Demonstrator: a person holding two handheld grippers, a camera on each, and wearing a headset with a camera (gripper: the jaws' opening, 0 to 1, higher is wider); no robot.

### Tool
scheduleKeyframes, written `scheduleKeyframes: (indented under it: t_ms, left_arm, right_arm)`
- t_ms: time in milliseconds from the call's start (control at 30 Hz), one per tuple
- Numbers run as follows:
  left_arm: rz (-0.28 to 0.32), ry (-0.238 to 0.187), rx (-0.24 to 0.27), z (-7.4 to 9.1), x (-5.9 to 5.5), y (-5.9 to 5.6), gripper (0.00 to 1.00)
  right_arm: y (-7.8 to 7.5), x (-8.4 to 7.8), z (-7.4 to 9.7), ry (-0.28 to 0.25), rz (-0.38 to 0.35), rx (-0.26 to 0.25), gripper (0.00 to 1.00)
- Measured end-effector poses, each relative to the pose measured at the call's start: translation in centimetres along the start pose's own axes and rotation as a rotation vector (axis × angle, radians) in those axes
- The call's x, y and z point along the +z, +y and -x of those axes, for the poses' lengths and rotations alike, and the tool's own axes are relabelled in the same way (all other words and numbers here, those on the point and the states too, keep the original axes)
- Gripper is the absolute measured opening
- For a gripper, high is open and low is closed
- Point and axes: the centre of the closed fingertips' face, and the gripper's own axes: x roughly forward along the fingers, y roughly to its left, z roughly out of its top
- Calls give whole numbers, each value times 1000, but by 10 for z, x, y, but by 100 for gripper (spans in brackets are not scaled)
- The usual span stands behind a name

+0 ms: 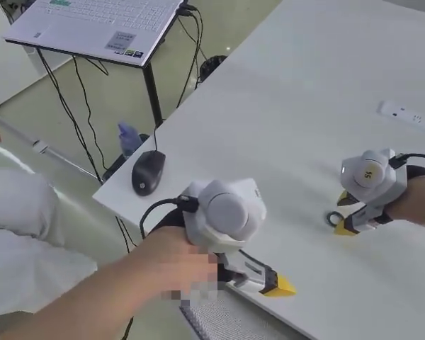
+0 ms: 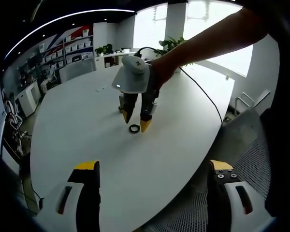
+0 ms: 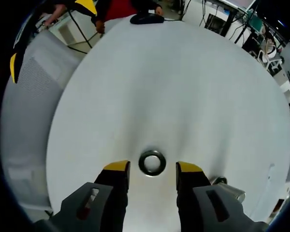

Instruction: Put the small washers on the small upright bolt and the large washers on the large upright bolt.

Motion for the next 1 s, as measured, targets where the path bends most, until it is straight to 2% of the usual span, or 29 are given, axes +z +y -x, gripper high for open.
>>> scheduleKeyframes:
  t_ms: [133,167,300,400,567,633,767,900,1000]
  left_arm:
    - [0,7,-8,-1,-2,-2,93]
    - [1,8,-9,-1,-2,-3,94]
    - [10,-2,-11,-1,0,-3,94]
    - [7,20,-20,-2,-5,-3,90]
    - [17,10,-28,-1,-5,-5,89]
    - [10,21,-24,-1,-8,-5,88]
    - [18,25,-29,0,-10,-6,87]
    - [19,24,-30,0,-10,-7,85]
    - [17,23,-30,0,-9,-7,84]
  right_arm:
    - [0,-2,-4,15,11,2,39]
    - [2,-1,-4,9,8,15,38]
    - [1,-1,-3,5,11,13,38]
    - [0,-1,-4,-4,-8,5,36]
    - [-1,1,-4,-5,-22,-4,27]
    - [0,2,-5,3,-19,-7,25]
    - [-1,2,-4,44,-24,-8,25]
    - [-1,1,-5,114,-4,-7,24]
    - [-2,1,-5,139,2,-7,23]
